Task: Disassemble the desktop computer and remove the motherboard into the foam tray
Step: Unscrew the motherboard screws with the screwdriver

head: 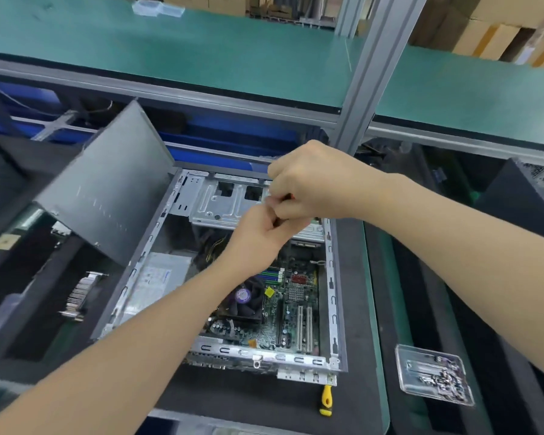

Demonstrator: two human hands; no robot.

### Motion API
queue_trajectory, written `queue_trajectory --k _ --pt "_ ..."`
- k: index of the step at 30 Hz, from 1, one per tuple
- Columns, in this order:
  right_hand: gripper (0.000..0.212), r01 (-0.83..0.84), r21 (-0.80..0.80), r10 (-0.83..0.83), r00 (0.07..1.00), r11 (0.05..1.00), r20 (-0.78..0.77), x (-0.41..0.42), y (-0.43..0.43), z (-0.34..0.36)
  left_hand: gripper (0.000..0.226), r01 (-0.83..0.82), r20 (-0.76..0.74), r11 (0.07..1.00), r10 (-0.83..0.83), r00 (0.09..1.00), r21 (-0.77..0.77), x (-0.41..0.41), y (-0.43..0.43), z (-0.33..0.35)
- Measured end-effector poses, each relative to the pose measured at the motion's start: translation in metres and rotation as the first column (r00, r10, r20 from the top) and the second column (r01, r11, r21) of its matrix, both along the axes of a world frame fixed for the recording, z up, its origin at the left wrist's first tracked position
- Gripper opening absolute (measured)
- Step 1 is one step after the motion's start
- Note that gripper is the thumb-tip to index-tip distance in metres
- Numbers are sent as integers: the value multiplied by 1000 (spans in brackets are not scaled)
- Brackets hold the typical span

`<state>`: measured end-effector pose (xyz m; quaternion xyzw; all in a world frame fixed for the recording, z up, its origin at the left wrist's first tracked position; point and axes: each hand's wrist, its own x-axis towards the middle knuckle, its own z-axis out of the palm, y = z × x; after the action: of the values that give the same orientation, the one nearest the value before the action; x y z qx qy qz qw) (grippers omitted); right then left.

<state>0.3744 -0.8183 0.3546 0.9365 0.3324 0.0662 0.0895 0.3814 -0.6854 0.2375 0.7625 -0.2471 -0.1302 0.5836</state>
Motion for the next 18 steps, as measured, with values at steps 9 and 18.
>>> queue_trajectory --k 9,18 --pt "29 562 61 -556 826 825 -95 -9 8 16 13 345 29 936 -347 937 68 34 3 6" --pt "38 731 31 -693 658 681 -295 -8 7 6 23 720 10 687 -723 691 -94 68 -5 5"
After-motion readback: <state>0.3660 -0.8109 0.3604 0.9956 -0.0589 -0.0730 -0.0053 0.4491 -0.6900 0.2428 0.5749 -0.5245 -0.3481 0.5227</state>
